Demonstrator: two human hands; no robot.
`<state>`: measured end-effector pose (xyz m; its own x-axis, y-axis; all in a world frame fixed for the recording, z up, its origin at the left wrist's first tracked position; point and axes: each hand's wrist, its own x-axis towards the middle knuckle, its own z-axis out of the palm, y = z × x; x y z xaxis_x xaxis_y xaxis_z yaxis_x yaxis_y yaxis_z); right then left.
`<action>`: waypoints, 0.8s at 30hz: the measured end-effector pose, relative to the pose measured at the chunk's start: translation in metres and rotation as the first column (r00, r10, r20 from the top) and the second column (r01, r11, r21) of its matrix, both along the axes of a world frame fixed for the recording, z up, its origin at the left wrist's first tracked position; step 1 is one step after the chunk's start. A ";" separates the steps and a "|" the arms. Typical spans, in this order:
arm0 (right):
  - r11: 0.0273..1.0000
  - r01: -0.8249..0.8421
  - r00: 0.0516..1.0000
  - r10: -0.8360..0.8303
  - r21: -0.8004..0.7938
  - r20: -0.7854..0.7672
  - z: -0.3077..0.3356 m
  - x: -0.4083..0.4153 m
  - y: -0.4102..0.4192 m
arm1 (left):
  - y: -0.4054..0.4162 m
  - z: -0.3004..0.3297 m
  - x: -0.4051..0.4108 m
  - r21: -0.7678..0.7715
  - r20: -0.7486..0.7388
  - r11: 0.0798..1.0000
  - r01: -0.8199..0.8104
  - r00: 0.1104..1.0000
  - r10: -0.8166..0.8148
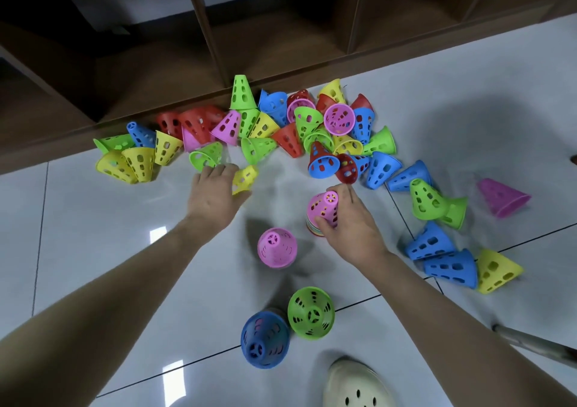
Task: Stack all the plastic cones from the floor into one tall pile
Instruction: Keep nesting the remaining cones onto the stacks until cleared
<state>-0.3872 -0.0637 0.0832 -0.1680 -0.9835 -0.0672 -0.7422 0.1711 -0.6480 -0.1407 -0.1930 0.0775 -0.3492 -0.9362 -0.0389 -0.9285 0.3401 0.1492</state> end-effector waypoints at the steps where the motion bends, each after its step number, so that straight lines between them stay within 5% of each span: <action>1: 1.000 0.007 1.000 -0.007 0.000 0.005 0.000 0.001 0.001 | 0.014 0.010 -0.001 0.065 -0.306 0.995 -0.077 0.948 0.093; 3: 1.000 0.008 1.000 -0.008 -0.003 0.011 0.001 0.001 0.001 | 0.046 0.036 -0.005 0.220 -0.647 0.966 -0.136 0.721 0.249; 7: 1.000 0.016 1.000 -0.016 0.000 0.024 0.001 0.001 0.002 | 0.094 0.074 -0.001 0.311 -0.765 0.948 -0.066 0.574 0.291; 14: 1.000 0.027 1.000 -0.027 -0.001 -0.004 0.002 0.003 0.002 | 0.121 0.062 -0.006 0.337 -0.710 0.934 0.117 0.683 0.171; 24: 1.000 -0.024 1.000 0.024 -0.006 -0.007 -0.005 -0.001 0.002 | 0.125 0.017 -0.009 0.333 -0.577 0.931 0.153 0.813 0.073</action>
<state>-0.3881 -0.0616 0.0782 -0.1451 -0.9876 -0.0604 -0.7508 0.1497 -0.6434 -0.1497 -0.0679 0.0949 -0.4490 -0.8827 -0.1389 -0.6195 0.1955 0.7603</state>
